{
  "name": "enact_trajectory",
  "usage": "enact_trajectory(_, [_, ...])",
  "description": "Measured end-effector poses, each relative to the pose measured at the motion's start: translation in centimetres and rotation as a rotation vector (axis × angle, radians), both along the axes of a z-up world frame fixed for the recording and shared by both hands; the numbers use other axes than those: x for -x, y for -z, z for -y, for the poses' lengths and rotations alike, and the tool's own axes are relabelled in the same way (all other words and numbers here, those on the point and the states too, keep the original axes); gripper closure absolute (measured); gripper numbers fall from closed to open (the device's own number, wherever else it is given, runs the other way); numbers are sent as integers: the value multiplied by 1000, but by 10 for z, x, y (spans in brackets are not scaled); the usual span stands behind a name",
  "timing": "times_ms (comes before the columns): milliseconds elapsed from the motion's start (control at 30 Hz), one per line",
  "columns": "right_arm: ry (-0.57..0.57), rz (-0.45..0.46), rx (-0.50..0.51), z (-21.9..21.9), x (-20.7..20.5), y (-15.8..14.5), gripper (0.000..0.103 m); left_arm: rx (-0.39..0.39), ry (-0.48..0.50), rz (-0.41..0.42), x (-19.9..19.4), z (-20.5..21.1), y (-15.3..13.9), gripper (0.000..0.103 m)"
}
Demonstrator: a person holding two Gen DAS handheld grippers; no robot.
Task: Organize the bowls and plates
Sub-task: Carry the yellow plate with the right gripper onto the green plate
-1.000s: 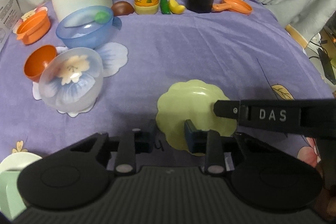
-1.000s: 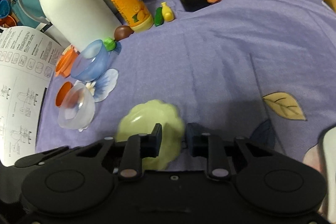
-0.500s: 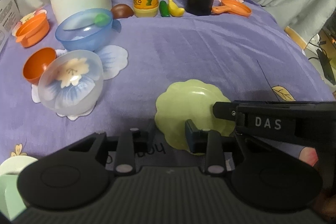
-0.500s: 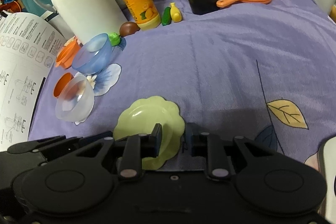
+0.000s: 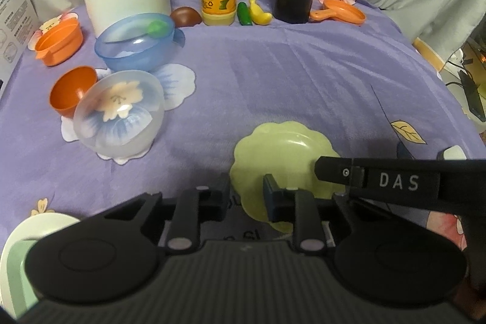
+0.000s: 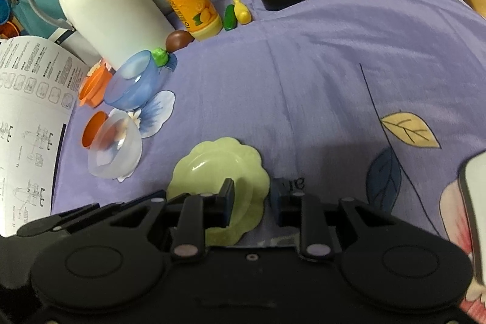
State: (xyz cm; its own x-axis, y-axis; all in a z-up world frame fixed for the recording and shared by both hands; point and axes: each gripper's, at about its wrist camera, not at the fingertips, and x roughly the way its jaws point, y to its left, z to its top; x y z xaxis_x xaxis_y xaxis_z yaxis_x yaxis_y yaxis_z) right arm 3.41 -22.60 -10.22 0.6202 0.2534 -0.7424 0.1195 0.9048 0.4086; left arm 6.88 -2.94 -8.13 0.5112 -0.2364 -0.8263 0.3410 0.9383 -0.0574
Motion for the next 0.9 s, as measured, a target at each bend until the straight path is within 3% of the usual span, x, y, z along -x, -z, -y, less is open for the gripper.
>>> enact_trajectory(533, [-47, 16, -23, -27, 24, -34, 77, 2, -52, 52, 26, -48, -45, 83])
enact_trajectory(900, [-193, 22, -2, -104, 40, -61, 77, 37, -189, 96, 56, -131, -75, 83])
